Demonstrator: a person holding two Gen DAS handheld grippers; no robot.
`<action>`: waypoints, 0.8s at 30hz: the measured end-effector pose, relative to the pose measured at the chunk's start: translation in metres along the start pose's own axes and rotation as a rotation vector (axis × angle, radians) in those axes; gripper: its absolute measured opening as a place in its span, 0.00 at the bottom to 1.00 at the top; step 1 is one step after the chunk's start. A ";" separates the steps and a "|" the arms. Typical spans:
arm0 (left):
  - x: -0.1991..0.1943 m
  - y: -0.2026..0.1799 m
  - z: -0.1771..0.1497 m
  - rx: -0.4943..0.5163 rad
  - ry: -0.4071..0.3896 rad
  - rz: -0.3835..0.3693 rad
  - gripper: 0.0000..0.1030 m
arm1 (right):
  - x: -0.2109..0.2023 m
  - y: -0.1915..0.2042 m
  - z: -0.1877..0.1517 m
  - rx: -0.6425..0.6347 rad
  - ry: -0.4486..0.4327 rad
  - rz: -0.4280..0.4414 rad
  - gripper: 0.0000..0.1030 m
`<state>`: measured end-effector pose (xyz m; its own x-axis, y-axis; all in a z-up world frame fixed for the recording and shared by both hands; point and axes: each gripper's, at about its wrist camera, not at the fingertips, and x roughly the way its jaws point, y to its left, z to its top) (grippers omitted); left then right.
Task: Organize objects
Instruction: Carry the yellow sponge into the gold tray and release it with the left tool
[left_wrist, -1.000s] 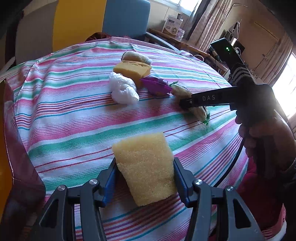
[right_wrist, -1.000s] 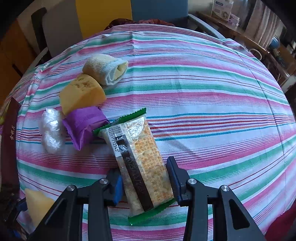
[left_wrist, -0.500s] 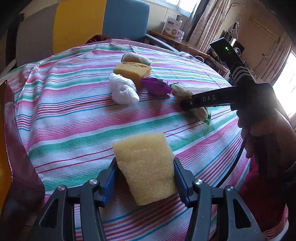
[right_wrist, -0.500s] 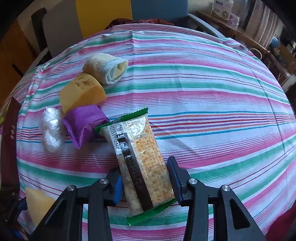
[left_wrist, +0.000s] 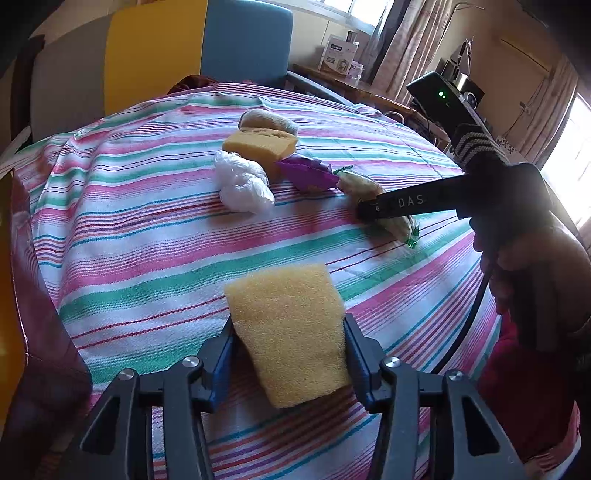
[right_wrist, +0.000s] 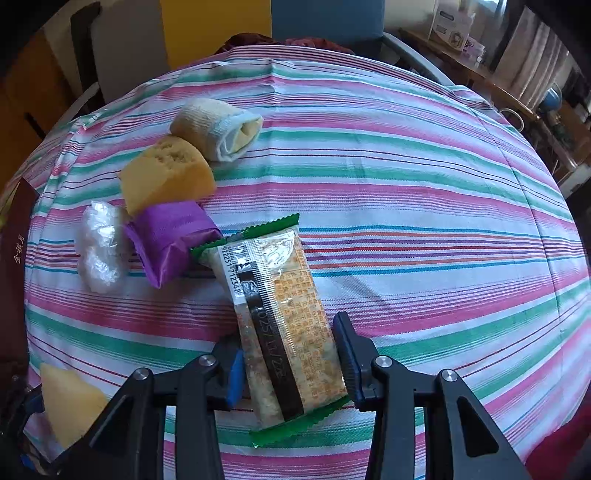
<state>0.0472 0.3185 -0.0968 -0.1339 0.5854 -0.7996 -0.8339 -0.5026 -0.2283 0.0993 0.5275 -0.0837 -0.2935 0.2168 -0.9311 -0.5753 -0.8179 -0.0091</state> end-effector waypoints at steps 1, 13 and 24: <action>-0.002 -0.001 0.000 0.006 -0.002 0.005 0.50 | -0.001 0.000 -0.001 0.000 0.000 -0.001 0.42; -0.105 0.047 0.006 -0.086 -0.170 0.076 0.49 | 0.002 0.001 -0.001 -0.009 -0.007 -0.005 0.41; -0.168 0.194 -0.063 -0.376 -0.144 0.363 0.49 | 0.003 0.004 -0.002 -0.028 -0.009 -0.022 0.41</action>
<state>-0.0585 0.0827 -0.0412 -0.4715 0.3998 -0.7860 -0.4748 -0.8662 -0.1558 0.0973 0.5238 -0.0873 -0.2879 0.2391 -0.9273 -0.5603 -0.8273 -0.0394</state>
